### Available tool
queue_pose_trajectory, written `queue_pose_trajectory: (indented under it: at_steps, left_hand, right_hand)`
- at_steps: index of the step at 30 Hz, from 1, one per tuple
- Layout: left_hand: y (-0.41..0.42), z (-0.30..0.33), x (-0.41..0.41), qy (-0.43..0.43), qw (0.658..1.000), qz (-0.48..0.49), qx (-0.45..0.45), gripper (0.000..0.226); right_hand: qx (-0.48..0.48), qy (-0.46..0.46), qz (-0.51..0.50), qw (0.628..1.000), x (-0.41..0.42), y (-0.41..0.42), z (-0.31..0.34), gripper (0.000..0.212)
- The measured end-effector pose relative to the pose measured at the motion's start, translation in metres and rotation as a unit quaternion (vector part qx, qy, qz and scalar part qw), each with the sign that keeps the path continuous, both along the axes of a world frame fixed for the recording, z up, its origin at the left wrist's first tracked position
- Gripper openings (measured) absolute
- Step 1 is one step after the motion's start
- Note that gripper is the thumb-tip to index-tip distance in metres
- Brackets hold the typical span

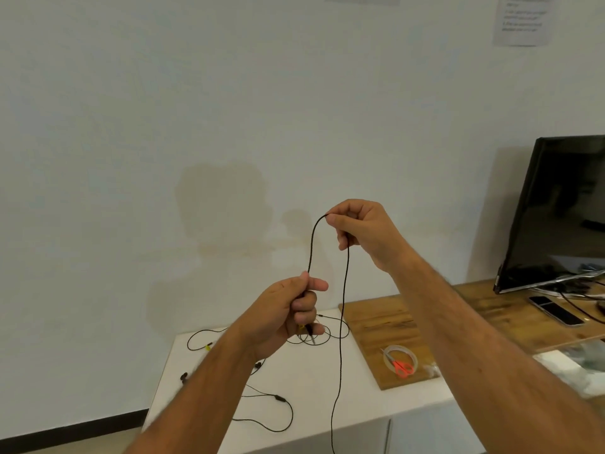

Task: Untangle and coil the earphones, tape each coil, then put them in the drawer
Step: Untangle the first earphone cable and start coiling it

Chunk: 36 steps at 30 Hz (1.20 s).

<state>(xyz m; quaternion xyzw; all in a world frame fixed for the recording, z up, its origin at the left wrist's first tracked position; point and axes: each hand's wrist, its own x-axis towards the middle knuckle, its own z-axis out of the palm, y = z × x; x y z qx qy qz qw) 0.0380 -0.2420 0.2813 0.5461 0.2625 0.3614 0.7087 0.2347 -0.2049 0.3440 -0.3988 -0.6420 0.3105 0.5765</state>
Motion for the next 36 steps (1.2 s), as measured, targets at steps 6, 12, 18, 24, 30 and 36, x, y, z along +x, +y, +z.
queue_pose_trajectory:
  at_steps: [6, 12, 18, 24, 30, 36]
  left_hand:
    - [-0.014, 0.008, 0.008, -0.024, 1.0, -0.016, -0.004, 0.036]
    - [-0.019, 0.003, 0.012, -0.018, 0.999, 0.014, -0.043, 0.033]
    - [-0.025, 0.004, 0.014, 0.007, 0.999, 0.009, -0.044, 0.029]
    - [-0.028, 0.017, 0.018, -0.015, 0.999, 0.023, 0.039, 0.029]
    - [-0.007, 0.027, 0.015, -0.034, 0.99, 0.086, 0.107, 0.029]
    - [0.016, 0.014, 0.007, 0.002, 0.975, 0.158, 0.158, 0.027]
  right_hand:
    - [0.021, 0.021, -0.024, 0.999, -0.005, 0.007, -0.007, 0.008]
    - [0.039, 0.049, -0.046, 0.997, -0.008, 0.01, -0.011, 0.007]
    - [0.033, 0.049, -0.064, 0.996, -0.011, 0.015, -0.023, 0.006]
    - [-0.037, 0.044, -0.073, 0.996, -0.018, 0.019, -0.065, 0.008]
    - [-0.122, 0.007, -0.014, 0.992, -0.044, 0.001, -0.119, 0.016]
    - [-0.15, 0.035, 0.052, 0.987, -0.072, -0.043, -0.139, 0.021]
